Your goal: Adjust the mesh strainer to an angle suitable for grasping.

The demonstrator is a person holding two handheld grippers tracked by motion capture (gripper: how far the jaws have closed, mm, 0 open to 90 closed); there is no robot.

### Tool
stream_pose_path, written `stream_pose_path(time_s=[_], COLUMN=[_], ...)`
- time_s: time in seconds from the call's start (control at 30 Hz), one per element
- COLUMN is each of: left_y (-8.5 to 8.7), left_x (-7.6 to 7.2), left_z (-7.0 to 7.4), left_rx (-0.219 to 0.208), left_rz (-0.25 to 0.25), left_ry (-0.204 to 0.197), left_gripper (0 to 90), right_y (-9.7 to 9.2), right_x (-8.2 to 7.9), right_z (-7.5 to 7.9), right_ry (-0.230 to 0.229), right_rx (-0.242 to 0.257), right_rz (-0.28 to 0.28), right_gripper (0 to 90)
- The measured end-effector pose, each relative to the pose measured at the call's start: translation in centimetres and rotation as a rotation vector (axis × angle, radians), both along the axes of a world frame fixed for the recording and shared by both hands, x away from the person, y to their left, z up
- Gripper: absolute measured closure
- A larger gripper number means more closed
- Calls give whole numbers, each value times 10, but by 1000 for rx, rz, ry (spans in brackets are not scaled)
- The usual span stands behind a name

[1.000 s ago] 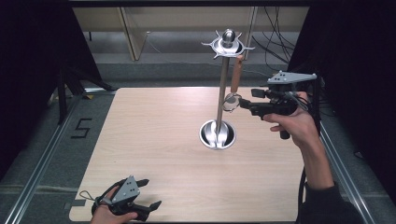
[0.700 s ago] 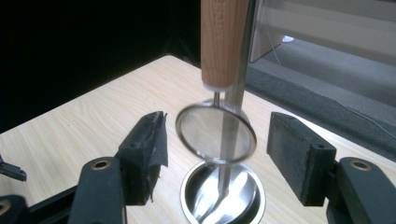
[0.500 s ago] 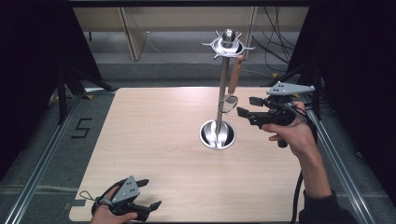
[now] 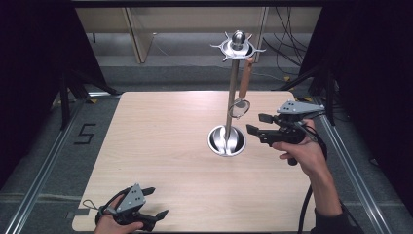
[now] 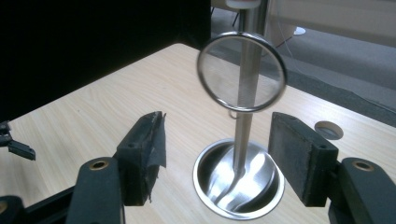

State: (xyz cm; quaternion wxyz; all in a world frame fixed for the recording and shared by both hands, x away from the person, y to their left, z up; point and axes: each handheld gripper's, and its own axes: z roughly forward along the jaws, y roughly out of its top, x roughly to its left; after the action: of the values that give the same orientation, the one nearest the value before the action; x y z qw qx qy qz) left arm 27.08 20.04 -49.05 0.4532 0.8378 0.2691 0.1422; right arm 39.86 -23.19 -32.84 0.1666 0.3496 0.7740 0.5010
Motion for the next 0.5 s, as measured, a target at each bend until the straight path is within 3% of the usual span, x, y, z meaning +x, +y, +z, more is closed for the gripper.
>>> stream_pose_path(time_s=[0.07, 0.2, 0.3, 0.37, 0.47, 0.5], left_y=[1, 0, 0, -1, 0, -1], left_x=[0, 0, 3, 2, 2, 1], left_z=[1, 1, 3, 2, 2, 1], left_rx=[19, 8, 34, 12, 17, -8], left_rz=[4, 9, -9, 2, 8, 18], left_ry=[5, 26, 6, 34, 24, 30], left_gripper=[153, 152, 152, 152, 153, 153], right_y=[0, 1, 4, 5, 7, 8], right_x=[1, -1, -4, -5, -8, -8], right_z=[-1, -5, -8, -11, -13, -15], right_ry=[-6, 2, 12, 14, 33, 17], right_rx=[-14, -22, -21, -25, -33, -33], right_rz=[10, 12, 11, 16, 30, 28], right_gripper=[367, 366, 365, 363, 361, 361])
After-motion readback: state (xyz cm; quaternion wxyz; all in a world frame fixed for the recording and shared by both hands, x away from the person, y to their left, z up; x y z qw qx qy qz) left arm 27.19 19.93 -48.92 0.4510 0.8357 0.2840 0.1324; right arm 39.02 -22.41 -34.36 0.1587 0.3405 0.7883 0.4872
